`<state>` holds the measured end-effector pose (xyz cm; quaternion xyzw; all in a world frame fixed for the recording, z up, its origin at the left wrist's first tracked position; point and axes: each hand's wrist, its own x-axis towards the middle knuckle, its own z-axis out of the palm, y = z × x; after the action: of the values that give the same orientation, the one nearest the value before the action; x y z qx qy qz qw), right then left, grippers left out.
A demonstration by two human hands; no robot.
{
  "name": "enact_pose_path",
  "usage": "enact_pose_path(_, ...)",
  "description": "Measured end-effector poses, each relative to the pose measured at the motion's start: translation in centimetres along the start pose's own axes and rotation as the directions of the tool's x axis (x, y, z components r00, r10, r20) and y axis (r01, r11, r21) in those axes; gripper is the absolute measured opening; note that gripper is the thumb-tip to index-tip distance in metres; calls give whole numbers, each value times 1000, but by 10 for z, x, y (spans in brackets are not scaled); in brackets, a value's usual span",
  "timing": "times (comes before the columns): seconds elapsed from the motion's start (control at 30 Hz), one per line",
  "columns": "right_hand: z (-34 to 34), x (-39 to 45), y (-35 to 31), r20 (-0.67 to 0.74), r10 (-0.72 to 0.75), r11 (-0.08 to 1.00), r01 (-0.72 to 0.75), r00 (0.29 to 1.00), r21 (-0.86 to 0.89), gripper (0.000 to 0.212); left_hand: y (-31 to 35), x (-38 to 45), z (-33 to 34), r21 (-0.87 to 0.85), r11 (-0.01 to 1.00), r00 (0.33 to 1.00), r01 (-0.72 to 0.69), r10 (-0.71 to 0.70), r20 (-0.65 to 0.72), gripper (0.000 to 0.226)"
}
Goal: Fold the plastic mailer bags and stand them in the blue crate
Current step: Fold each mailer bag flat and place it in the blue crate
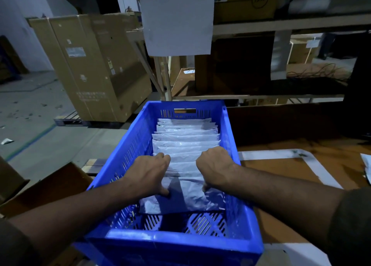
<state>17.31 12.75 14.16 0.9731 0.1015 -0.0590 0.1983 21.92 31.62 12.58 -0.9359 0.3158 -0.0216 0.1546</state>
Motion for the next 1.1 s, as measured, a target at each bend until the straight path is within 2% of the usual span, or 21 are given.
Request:
enact_pose_path(0.1,0,-8,6,-88,1,998,4,996,61,39,6,-1,-13,-40,999,1000,0,-1,-30,77)
enact_pose_path(0.2,-2,-22,20,-268,56,984,-9,962,175,28,10,3,-29,-146,989,995,-10,-4,-96,74)
enact_pose_path(0.3,-4,-39,39,-408,145,944,-2,901,331,23,18,12,-49,-284,958,980,-28,-30,-197,57)
enact_pose_path(0.4,2,-58,60,-449,276,886,-44,850,461,16,41,22,-70,-376,923,933,-81,-62,-354,40)
enact_pose_path(0.53,25,-92,96,-381,451,790,-162,807,592,12,84,39,-97,-397,898,875,-187,-31,-483,32)
enact_pose_path(0.7,72,-138,141,-271,617,669,-311,739,675,10,157,70,-127,-356,890,862,-283,74,-501,28)
enact_pose_path(0.9,140,-200,210,-120,719,568,-480,685,668,14,268,115,-134,-203,891,871,-407,312,-381,40)
enact_pose_path(1.1,216,-246,287,-3,797,445,-584,604,679,10,370,176,-126,-184,870,865,-458,388,-319,44)
